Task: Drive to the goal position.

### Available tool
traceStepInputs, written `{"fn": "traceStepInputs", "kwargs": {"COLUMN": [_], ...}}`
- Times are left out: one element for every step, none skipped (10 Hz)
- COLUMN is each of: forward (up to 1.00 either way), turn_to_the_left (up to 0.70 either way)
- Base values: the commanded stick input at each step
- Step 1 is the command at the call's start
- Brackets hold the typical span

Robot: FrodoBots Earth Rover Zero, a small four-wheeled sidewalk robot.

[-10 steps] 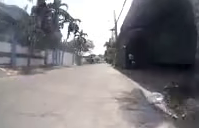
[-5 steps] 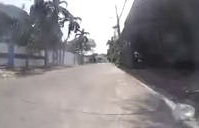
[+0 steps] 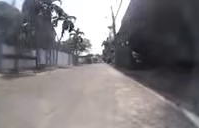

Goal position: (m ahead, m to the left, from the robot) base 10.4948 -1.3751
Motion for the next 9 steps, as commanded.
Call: {"fn": "traceStepInputs", "kwargs": {"forward": [1.00, 1.00, 1.00, 1.00, 1.00, 1.00, 1.00, 1.00, 1.00], "turn_to_the_left": [0.00, 0.00, 0.00, 0.00, 0.00, -0.02, -0.32, -0.40, -0.40]}}
